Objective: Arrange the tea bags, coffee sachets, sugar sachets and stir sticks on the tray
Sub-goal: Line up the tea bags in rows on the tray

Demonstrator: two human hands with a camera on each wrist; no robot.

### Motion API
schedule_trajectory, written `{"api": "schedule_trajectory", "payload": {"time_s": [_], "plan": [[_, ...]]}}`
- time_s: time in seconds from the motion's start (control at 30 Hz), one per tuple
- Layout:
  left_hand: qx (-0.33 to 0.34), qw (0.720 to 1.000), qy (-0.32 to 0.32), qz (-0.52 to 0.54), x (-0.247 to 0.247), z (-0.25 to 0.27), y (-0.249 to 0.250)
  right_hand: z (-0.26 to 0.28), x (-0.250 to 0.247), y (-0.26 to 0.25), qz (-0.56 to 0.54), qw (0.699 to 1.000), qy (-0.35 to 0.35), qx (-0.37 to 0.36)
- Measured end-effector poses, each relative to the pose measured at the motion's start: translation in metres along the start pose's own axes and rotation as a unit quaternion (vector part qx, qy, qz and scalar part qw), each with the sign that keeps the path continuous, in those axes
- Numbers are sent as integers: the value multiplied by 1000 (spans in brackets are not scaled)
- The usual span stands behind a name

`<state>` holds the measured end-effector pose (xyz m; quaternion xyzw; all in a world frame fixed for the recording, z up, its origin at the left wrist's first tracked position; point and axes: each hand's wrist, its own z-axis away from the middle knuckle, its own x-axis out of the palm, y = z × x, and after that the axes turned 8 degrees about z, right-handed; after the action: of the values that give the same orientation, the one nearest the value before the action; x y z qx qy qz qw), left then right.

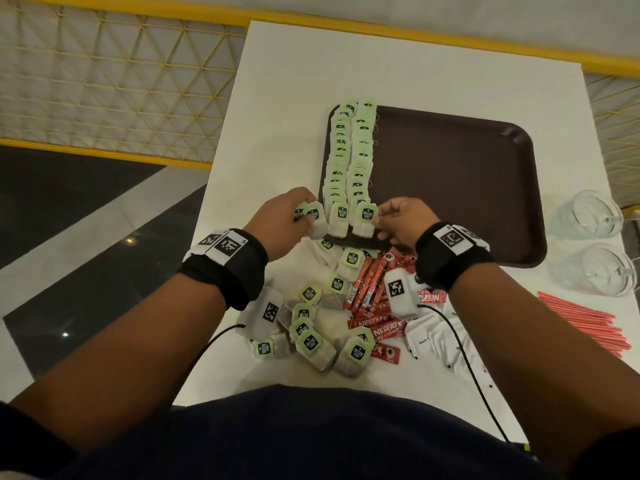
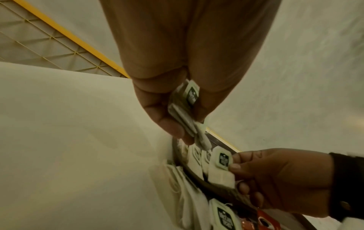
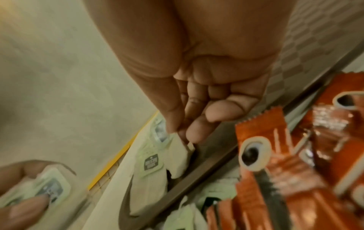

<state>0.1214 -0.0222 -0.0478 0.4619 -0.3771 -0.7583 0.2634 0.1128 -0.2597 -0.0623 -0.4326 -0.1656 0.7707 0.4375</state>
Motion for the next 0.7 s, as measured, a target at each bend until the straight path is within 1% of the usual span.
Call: {"api": "schedule_trajectory", "payload": {"time_s": [0.17, 0.37, 0.43, 0.53, 0.57, 0.63, 0.7], "plan": [[-11, 1000, -21, 0, 9, -8, 7, -17, 4, -6, 65, 998, 0, 6], [4, 1000, -24, 15, 18, -13, 3, -28, 6, -6, 135, 991, 3, 12], [3, 999, -27, 27, 21, -15, 4, -27, 5, -4, 140, 990, 14, 4], [1, 999, -28, 44, 24, -19, 6, -20, 0, -5, 144, 988, 42, -34], [0, 998, -28, 50, 25, -20, 8, -15, -2, -6, 127, 990, 33, -52], [-1, 998, -26, 63, 28, -22, 10, -2, -4, -10, 88, 992, -21, -85], [0, 997, -27, 79, 32, -24, 13, 7, -5, -10, 78, 989, -72, -101]]}}
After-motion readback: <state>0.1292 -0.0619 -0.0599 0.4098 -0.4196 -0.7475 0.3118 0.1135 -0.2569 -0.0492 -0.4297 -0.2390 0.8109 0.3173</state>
